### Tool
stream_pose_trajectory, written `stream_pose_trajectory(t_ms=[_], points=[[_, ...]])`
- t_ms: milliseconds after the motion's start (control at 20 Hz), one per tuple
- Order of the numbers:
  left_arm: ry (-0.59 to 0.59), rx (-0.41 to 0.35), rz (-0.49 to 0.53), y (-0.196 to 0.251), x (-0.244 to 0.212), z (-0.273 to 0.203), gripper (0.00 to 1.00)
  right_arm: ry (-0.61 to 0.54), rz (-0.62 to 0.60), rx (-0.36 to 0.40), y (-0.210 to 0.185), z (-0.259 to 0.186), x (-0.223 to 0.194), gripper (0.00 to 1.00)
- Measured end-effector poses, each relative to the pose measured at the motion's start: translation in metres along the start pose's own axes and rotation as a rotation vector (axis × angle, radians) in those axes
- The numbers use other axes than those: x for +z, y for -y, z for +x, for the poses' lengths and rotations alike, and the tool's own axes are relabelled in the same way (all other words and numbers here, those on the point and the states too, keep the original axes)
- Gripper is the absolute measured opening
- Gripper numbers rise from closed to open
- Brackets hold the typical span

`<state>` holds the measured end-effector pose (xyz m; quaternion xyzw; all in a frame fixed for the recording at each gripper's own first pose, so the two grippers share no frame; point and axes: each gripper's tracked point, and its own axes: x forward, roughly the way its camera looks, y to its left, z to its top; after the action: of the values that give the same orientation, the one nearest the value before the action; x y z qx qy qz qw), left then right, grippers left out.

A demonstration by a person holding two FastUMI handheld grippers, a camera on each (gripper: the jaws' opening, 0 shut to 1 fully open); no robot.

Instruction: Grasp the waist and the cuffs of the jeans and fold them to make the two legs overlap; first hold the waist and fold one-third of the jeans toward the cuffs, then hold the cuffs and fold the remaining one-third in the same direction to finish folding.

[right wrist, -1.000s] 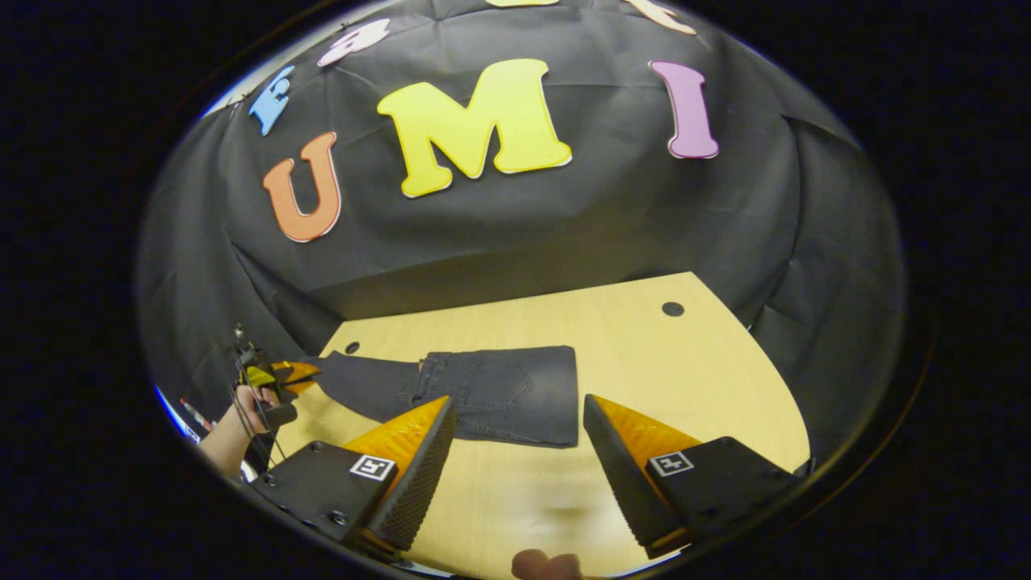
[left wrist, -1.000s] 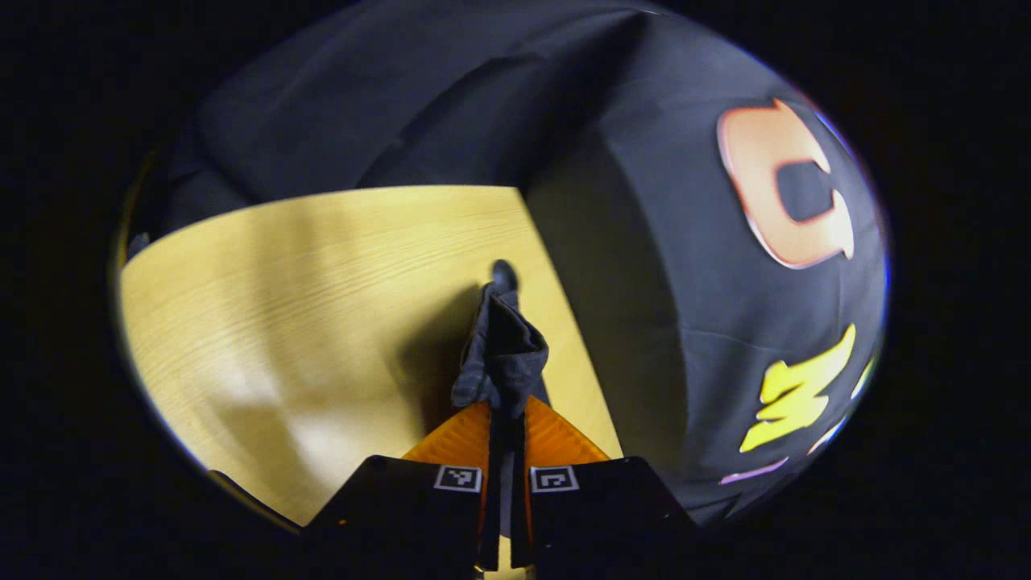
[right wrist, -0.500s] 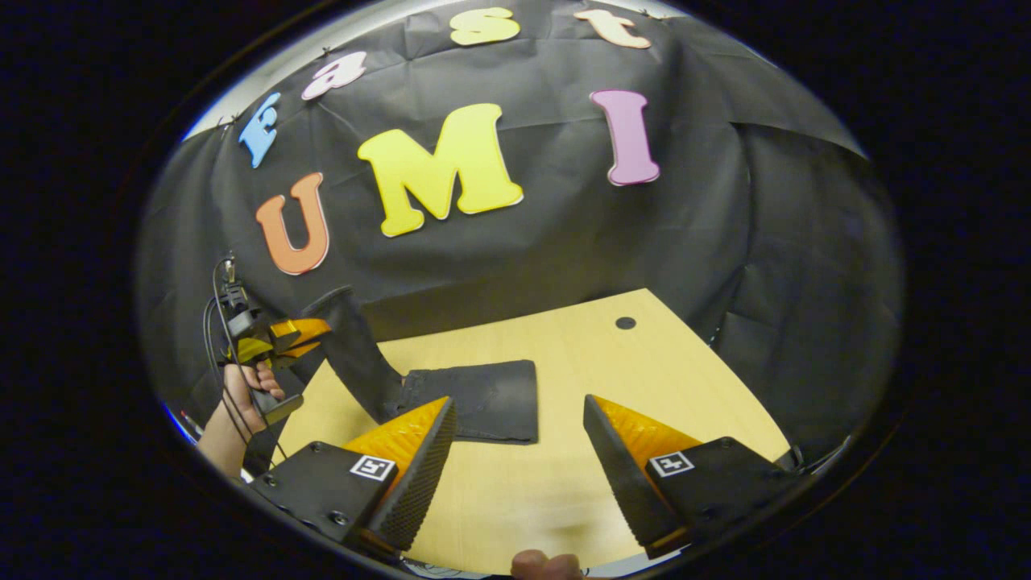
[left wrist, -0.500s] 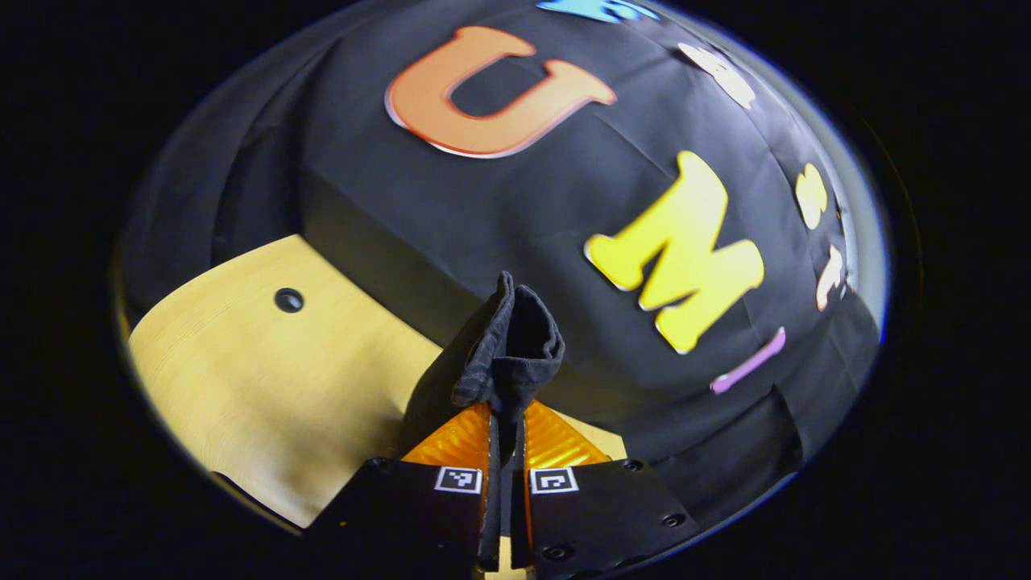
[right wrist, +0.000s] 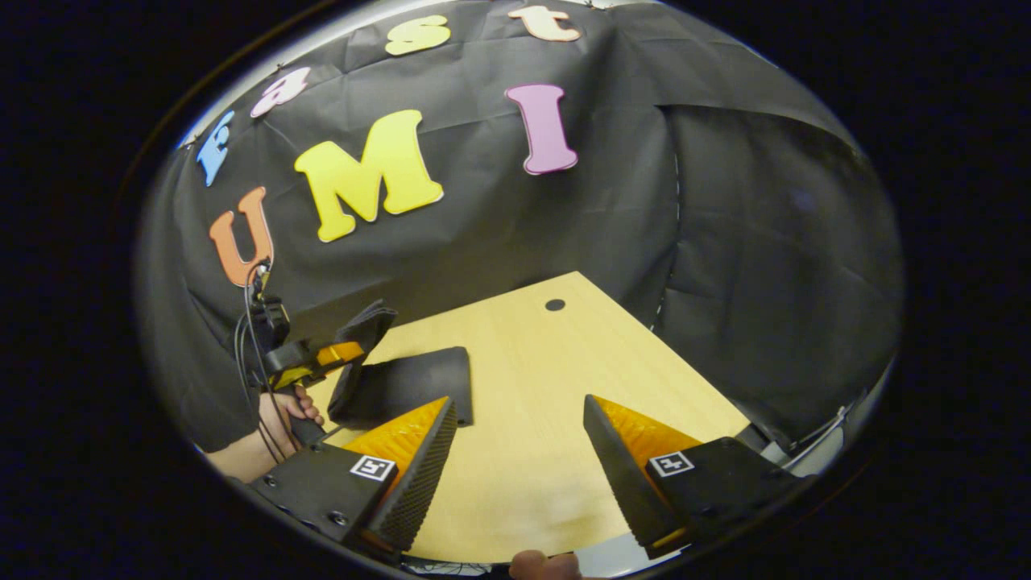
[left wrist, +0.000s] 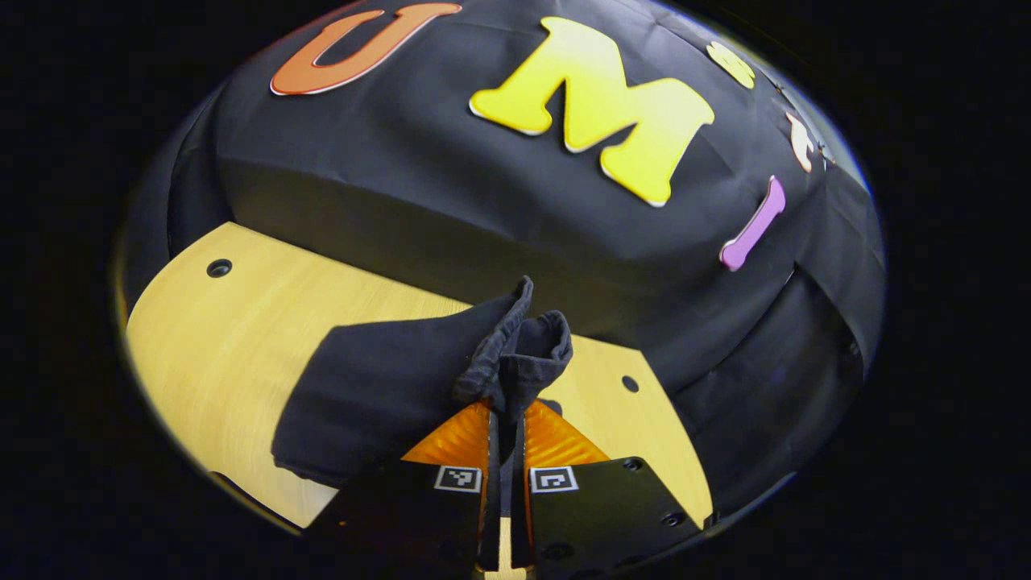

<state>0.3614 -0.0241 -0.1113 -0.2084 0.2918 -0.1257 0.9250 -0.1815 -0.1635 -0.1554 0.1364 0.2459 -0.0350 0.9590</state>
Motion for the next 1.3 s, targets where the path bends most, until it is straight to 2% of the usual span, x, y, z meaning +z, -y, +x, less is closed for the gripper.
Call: stream_pose_trajectory(t_ms=[50, 100, 150, 200, 300, 350, 400, 450, 500, 550, 600, 650, 800, 900, 1000, 1150, 1300], points=[[-0.024, 0.017, 0.019, -0.002, -0.015, 0.01, 0.08, -0.006, 0.006, -0.009, 0.005, 0.001, -0.002, 0.93], [-0.057, 0.036, 0.035, -0.006, -0.033, 0.017, 0.1, -0.011, 0.008, -0.019, 0.009, 0.002, -0.003, 0.98], [-0.088, 0.057, 0.05, -0.011, -0.049, 0.024, 0.11, -0.013, 0.011, -0.027, 0.013, 0.002, -0.004, 0.93], [-0.126, 0.078, 0.061, -0.017, -0.065, 0.028, 0.12, -0.018, 0.014, -0.032, 0.017, 0.003, -0.005, 0.98], [-0.175, 0.111, 0.029, -0.03, -0.083, 0.036, 0.15, -0.028, 0.02, -0.043, 0.023, 0.005, -0.008, 0.98], [-0.177, 0.119, 0.009, -0.035, -0.084, 0.039, 0.02, -0.03, 0.024, -0.047, 0.024, 0.008, -0.007, 0.98], [-0.182, 0.127, -0.003, -0.039, -0.084, 0.042, 0.17, -0.032, 0.026, -0.047, 0.025, 0.009, -0.008, 0.98], [-0.193, 0.131, -0.005, -0.041, -0.084, 0.043, 0.04, -0.034, 0.026, -0.045, 0.022, 0.012, -0.007, 0.98], [-0.195, 0.13, 0.003, -0.038, -0.091, 0.046, 0.36, -0.037, 0.024, -0.042, 0.021, 0.012, -0.008, 0.98], [-0.189, 0.129, 0.018, -0.034, -0.086, 0.044, 0.34, -0.039, 0.02, -0.035, 0.018, 0.013, -0.01, 0.98], [-0.189, 0.121, 0.034, -0.032, -0.085, 0.042, 0.52, -0.041, 0.016, -0.029, 0.015, 0.013, -0.011, 0.98], [-0.189, 0.109, 0.047, -0.026, -0.085, 0.041, 0.39, -0.039, 0.008, -0.018, 0.009, 0.013, -0.01, 0.98], [-0.189, 0.103, 0.092, -0.018, -0.083, 0.028, 1.0, -0.023, -0.027, 0.011, -0.007, 0.011, -0.006, 1.0], [-0.168, 0.107, 0.122, -0.02, -0.07, 0.008, 1.0, 0.003, -0.028, 0.038, -0.021, 0.009, 0.001, 0.98], [-0.095, 0.101, 0.158, -0.025, -0.035, -0.021, 1.0, 0.034, -0.028, 0.073, -0.041, 0.009, 0.011, 0.98], [0.068, 0.102, 0.222, -0.033, 0.045, -0.092, 1.0, 0.09, -0.05, 0.138, -0.08, 0.006, 0.031, 0.98], [0.261, 0.118, 0.261, -0.041, 0.127, -0.168, 0.99, 0.208, -0.109, 0.213, -0.132, -0.012, 0.071, 0.98]])
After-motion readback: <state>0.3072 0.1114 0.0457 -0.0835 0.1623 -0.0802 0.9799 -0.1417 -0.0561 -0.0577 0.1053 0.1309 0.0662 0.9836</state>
